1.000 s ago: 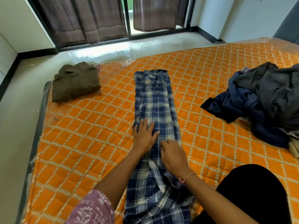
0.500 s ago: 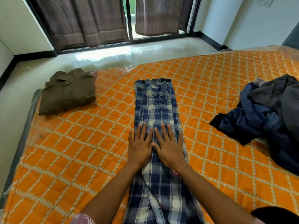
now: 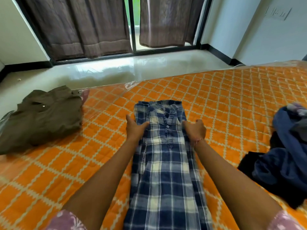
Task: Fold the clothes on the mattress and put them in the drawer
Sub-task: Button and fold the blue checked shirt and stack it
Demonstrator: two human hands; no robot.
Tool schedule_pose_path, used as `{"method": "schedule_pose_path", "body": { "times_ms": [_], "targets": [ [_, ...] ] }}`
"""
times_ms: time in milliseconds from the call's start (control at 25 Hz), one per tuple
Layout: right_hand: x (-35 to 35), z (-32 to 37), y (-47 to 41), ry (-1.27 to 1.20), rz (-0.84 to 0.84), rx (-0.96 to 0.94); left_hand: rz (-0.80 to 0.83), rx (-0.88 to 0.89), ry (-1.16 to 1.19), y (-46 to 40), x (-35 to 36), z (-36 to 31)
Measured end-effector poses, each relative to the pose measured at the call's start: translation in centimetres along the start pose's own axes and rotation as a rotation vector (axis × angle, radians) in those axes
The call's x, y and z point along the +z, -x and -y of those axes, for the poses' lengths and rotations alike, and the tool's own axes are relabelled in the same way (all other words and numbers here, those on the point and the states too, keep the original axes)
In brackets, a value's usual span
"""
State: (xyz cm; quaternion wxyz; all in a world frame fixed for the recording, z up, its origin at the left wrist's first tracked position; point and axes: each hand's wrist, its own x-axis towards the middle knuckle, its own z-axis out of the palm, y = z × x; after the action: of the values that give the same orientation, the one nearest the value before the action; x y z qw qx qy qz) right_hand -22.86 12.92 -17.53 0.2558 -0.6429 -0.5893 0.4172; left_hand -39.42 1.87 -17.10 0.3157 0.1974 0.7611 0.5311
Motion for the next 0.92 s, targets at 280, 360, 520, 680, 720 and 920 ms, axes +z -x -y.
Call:
{"method": "schedule_pose_path", "body": {
  "times_ms": [280, 360, 520, 680, 720, 920],
  "targets": [
    [1.2, 3.7, -4.6, -0.291, 0.526, 0.291, 0.113, -0.217, 0.169, -5.8, 0.6, -2.0],
    [0.7, 4.8, -3.6, -0.303, 0.461, 0.176, 0.118, -0.199, 0.244, -5.0, 0.7, -3.5],
    [-3.3, 4.7, 0.3, -0.436, 0.338, -0.181, 0.206, -0.008, 0.421, -1.3, -1.8, -4.7],
    [-7.6, -1.4, 7.5, -0.310, 0.287, -0.503, 0.402, 0.215, 0.269, 7.2, -5.3, -1.7],
    [-8.2, -3.9, 9.0, -0.214, 0.275, -0.546, 0.438, 0.277, 0.136, 8.9, -6.1, 0.3],
    [-10.5, -11.9, 15.0, 0.525, 0.416, -0.782, 0.385, 0.970, -1.020, 14.9, -9.3, 7.9]
  ]
}}
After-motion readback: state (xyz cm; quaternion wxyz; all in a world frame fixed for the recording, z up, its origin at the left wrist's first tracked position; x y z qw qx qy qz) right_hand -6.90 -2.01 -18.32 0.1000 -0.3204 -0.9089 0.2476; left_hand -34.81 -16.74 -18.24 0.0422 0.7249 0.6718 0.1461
